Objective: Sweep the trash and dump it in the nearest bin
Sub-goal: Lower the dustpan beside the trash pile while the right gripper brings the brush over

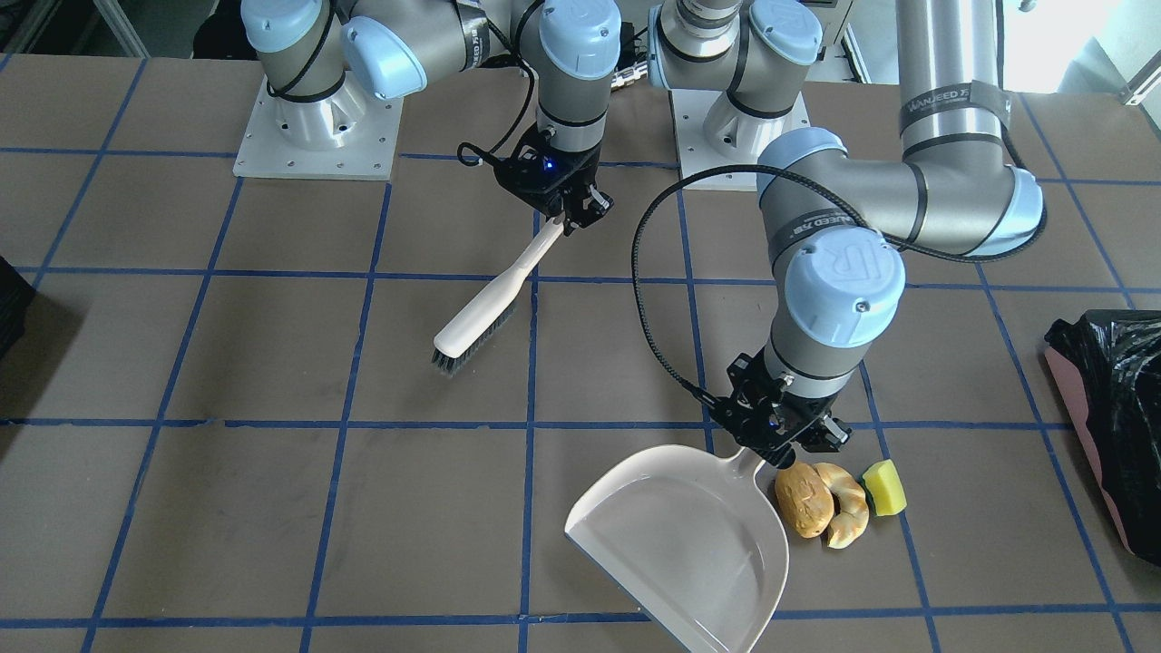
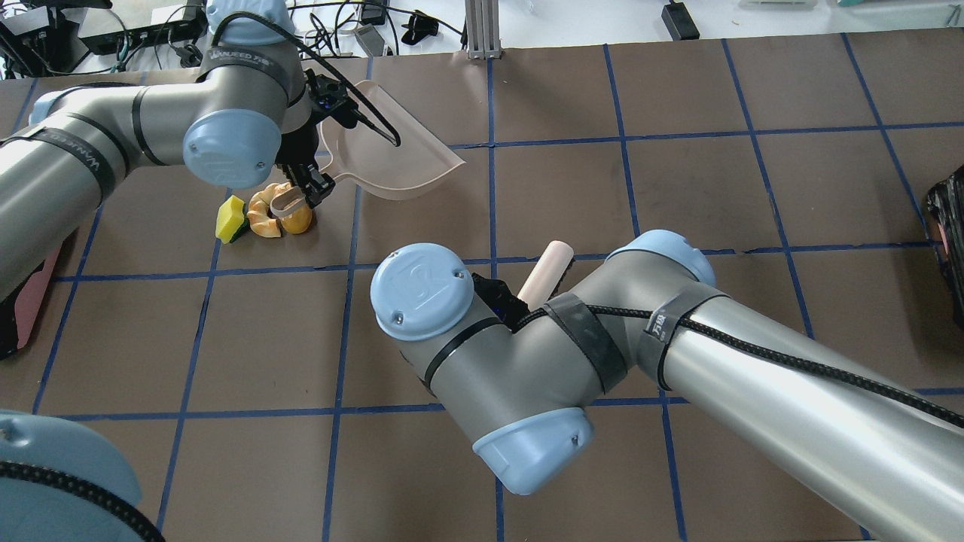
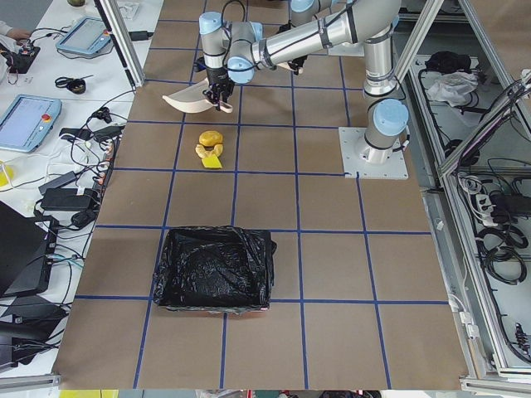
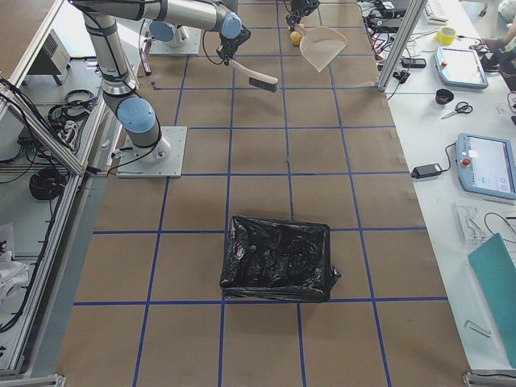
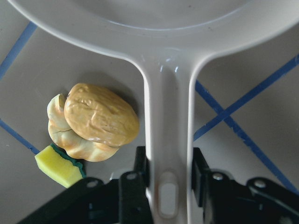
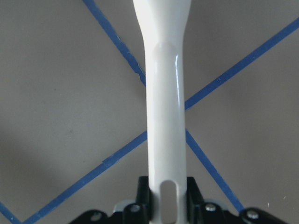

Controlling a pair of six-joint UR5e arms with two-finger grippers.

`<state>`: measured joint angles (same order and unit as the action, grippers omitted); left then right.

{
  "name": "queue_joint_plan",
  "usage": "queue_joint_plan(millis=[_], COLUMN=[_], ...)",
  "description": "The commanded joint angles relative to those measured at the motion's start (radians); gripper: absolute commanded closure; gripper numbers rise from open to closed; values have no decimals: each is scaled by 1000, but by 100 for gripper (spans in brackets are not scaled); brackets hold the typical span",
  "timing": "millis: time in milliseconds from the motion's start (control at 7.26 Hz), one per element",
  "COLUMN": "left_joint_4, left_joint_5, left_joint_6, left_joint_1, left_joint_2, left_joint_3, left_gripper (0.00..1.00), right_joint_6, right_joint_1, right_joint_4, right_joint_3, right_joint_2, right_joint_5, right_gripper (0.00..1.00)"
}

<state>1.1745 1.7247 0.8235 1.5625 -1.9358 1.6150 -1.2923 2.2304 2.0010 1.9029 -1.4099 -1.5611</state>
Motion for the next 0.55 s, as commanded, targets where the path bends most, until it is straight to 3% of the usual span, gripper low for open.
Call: queue_joint_plan(millis=[0,413], left_joint_4=[52,89], left_joint_5=[-14,-8], left_joint_6=[235,625], left_joint_1=[-115,-324], left_joint_2=[53,97], left_joint_3=[14,14], left_gripper=[100,100], right_joint_6=[-1,-2], right_joint_1=[2,5], right_joint_4=[-30,-60], right_joint_3=[-97,-258], right_joint_2=[54,165], right_joint_5=[3,16], right_gripper=[100,100])
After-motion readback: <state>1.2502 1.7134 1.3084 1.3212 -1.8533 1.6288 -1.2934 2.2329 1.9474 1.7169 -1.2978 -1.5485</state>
